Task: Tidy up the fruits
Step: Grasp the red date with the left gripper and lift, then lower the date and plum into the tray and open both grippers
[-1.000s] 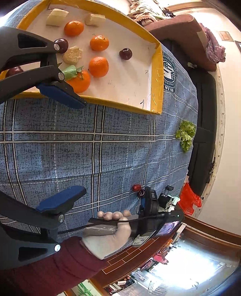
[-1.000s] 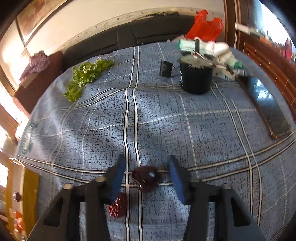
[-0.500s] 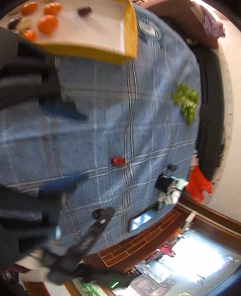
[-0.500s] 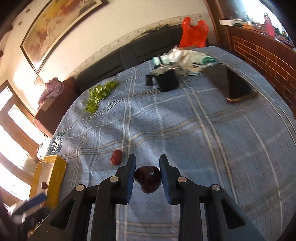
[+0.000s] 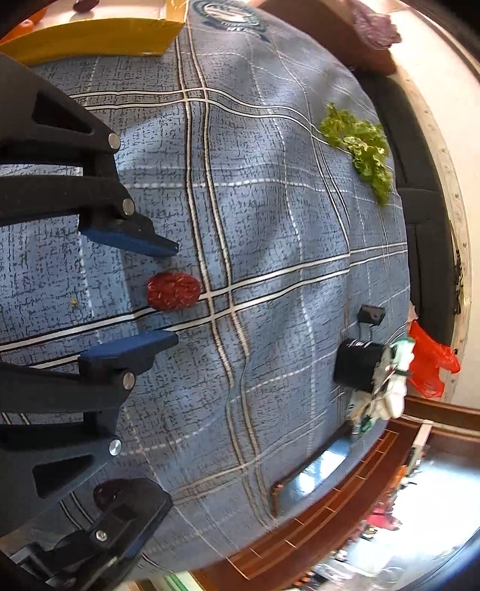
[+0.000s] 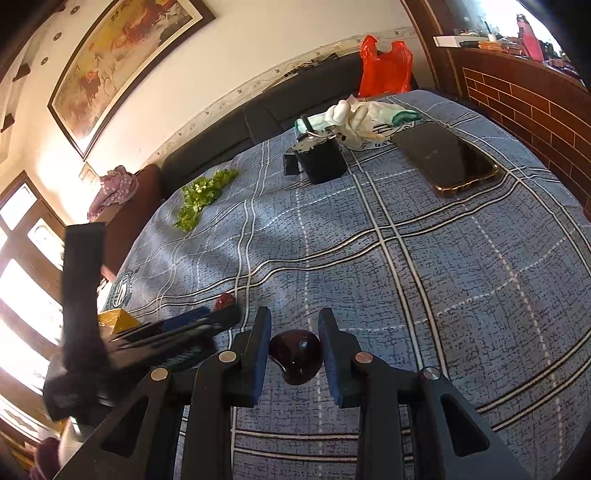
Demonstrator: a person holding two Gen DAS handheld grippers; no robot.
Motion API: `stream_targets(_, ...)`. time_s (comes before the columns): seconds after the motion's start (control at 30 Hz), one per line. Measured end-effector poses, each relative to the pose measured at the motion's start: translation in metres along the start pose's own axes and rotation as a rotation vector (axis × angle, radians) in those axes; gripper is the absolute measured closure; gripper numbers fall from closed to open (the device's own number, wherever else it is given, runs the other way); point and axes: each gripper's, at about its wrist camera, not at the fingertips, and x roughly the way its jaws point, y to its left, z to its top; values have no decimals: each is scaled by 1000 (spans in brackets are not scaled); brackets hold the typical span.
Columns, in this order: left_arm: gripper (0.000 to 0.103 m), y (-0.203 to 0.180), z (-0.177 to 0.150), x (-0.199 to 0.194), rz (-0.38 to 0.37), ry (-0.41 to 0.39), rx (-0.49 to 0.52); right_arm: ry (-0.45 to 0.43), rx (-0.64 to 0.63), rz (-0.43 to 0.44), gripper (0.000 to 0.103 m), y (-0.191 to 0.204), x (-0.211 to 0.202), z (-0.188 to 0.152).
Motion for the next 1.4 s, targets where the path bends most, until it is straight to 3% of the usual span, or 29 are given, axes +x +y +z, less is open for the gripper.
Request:
stream_targets(0.03, 85, -2, -2, 1, 16, -4, 13, 2, -3, 1, 74, 1, 0, -1)
stream_targets(0.2, 84, 15, -8, -18, -15, -28, -61, 1, -17, -10, 74, 3, 2, -3)
stream_targets(0.37, 84, 49, -30, -68, -49, -75, -167, 6, -31, 10, 74, 6, 2, -6)
stream_targets(0.43, 84, 67, -47, -95, -63, -105, -211, 7, -35, 43, 74, 8, 0, -7)
stream_targets(0.63, 83, 136, -117, -174, -9, -190, -372, 21, -72, 179, 74, 27, -6, -16)
stream_targets(0.77, 83, 169, -151, -196, 92, -210, -423, 36, -135, 165, 74, 54, -9, -30)
stream_targets(0.87, 83, 198, -173, -213, 114, -224, -475, 61, -159, 181, 74, 74, -19, -44)
stream_targets(1.03, 83, 235, -204, -230, 121, -253, -560, 103, -219, 235, 74, 125, -32, -58)
stream_targets(1.17, 83, 253, -223, -224, 116, -229, -602, 131, -282, 303, 74, 179, -36, -64)
stream_targets(1.4, 83, 286, -242, -205, 118, -162, -677, 267, -353, 374, 73, 258, 4, -88)
